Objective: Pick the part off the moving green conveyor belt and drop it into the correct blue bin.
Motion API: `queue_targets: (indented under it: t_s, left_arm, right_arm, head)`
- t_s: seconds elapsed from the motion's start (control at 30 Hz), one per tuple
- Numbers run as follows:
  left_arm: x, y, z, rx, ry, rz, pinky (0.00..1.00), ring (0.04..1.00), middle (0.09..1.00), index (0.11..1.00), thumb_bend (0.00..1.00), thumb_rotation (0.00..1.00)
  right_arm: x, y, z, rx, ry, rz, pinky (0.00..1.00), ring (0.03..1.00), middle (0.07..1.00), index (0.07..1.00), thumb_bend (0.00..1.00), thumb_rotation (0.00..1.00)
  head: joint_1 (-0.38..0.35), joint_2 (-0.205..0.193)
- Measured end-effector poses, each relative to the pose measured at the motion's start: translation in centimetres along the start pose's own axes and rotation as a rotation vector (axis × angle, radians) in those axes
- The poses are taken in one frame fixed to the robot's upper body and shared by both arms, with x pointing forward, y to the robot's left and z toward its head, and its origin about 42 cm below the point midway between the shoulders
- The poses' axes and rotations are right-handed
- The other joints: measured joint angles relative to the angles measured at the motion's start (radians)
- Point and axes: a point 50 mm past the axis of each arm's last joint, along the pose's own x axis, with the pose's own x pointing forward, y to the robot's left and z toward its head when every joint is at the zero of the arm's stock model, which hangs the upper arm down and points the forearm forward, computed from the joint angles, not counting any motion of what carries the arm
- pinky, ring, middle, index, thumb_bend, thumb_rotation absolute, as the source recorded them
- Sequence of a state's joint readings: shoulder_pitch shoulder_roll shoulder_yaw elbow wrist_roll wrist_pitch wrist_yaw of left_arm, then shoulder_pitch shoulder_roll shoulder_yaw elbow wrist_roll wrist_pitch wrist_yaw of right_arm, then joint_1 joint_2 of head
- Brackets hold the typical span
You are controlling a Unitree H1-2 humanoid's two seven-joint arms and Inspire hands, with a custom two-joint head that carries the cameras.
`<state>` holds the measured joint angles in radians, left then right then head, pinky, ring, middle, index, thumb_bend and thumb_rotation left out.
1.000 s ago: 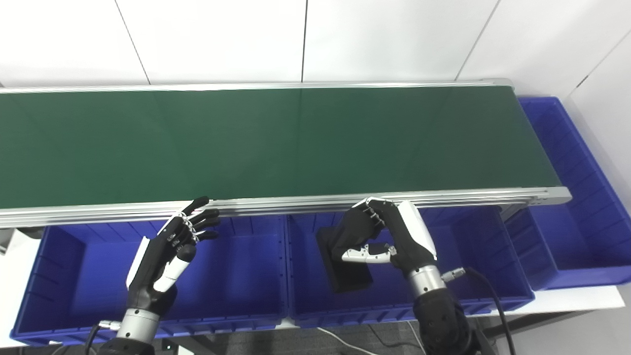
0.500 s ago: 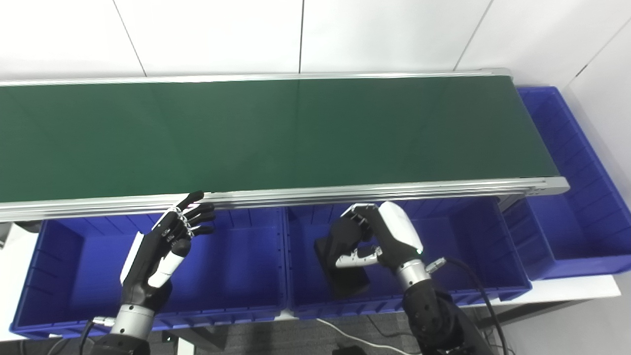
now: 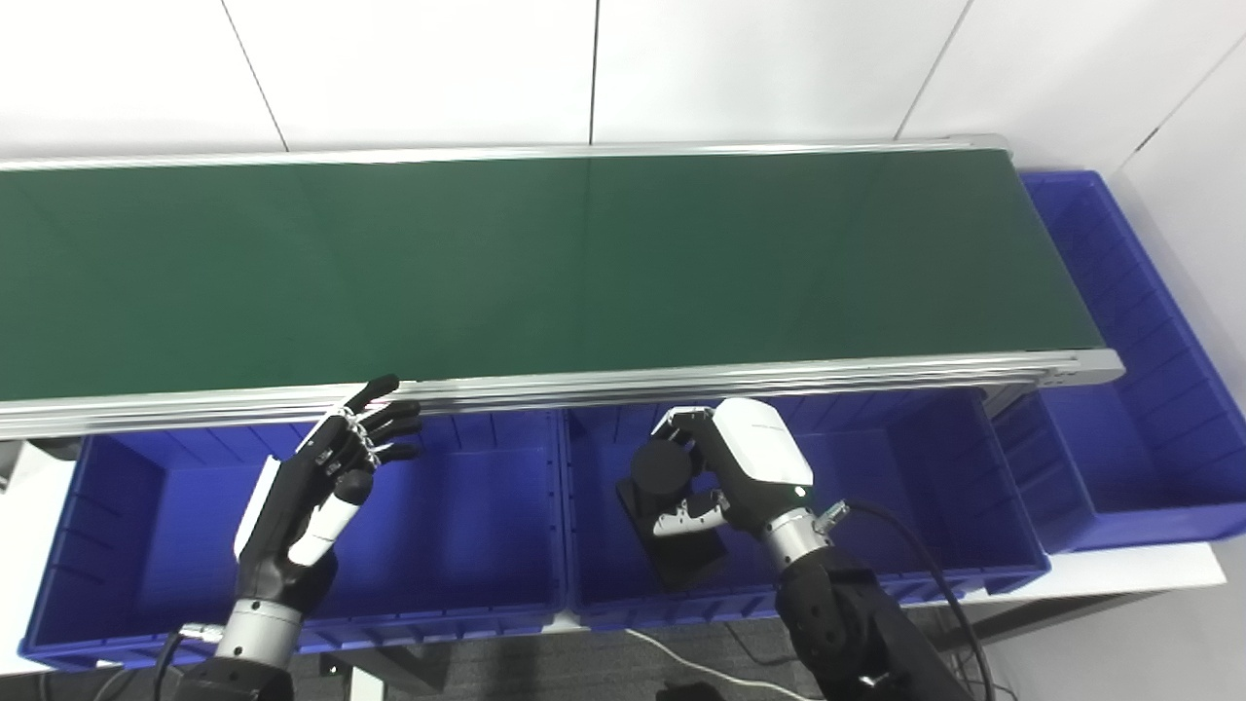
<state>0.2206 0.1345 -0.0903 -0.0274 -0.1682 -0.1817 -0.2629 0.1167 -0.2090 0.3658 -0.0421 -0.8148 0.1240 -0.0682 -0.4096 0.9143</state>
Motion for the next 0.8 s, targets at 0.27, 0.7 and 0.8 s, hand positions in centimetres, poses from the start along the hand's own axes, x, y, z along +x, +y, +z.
queue_targets:
  t_s: [0.27, 0.7, 0.8]
  left_arm:
    - [0.04, 0.01, 0.01, 0.0, 0.001, 0.0, 0.69, 0.754, 0.771, 0.844, 0.92, 0.72]
    - [0.32, 0.09, 0.0, 0.002, -0.001, -0.002, 0.68, 0.752, 0.771, 0.845, 0.92, 0.72]
    - [0.39, 0.09, 0.03, 0.002, -0.002, -0.003, 0.68, 0.752, 0.771, 0.845, 0.92, 0.72]
  right_arm:
    - [0.07, -0.14, -0.24, 0.025, 0.012, -0.006, 0.38, 0.411, 0.49, 0.523, 0.52, 0.0]
    - [0.1, -0.05, -0.07, -0.025, 0.024, -0.01, 0.56, 0.625, 0.675, 0.697, 0.88, 0.36]
    - [0.1, -0.05, -0.03, -0.041, 0.027, -0.001, 0.56, 0.633, 0.692, 0.715, 0.9, 0.4]
  head:
    - [0.005, -0.003]
    - [0.008, -0.012]
    - [0.008, -0.012]
